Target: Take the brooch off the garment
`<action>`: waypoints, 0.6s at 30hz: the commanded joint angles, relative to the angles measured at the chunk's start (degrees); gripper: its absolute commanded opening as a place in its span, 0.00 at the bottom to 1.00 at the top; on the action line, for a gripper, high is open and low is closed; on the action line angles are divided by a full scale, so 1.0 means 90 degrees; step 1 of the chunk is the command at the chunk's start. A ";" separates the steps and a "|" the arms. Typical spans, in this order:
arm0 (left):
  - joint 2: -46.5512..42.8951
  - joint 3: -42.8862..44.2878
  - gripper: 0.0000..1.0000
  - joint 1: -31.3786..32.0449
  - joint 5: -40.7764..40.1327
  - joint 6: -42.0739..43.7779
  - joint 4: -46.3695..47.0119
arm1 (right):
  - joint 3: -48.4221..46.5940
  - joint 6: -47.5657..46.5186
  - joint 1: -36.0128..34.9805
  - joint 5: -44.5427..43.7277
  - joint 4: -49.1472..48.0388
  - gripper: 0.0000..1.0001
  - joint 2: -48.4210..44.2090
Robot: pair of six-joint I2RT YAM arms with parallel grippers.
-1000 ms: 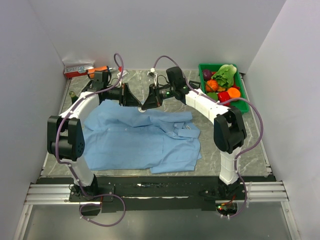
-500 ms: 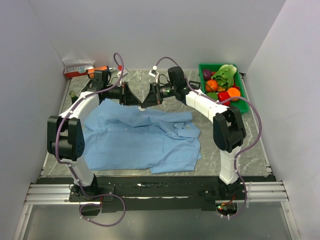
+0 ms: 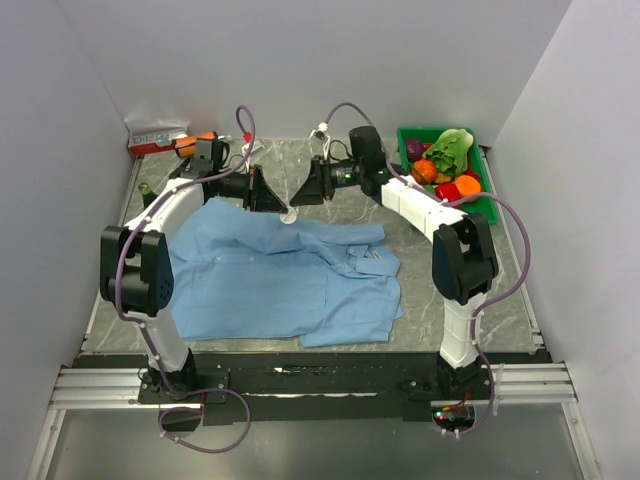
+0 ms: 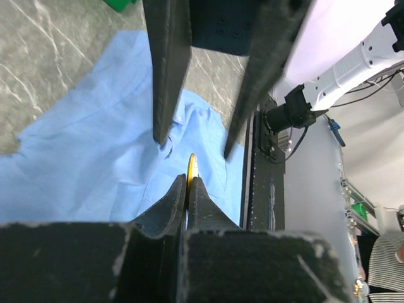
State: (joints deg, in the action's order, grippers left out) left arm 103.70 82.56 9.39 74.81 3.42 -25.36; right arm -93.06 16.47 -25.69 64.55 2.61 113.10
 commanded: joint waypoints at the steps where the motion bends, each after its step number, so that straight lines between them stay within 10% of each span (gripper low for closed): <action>1: 0.0011 0.0552 0.01 -0.0057 0.0360 0.0304 -0.0141 | -0.0178 -0.1252 0.0267 -0.0034 0.0861 0.50 -0.0418; 18: 0.0089 0.0650 0.01 -0.0086 0.0409 -0.0741 0.0806 | -0.0383 -0.1186 0.0159 0.0239 0.0638 0.49 -0.0282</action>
State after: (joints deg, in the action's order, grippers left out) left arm 103.88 85.95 8.75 76.71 -0.47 -21.96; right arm -93.76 5.74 -23.88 64.71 10.55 112.88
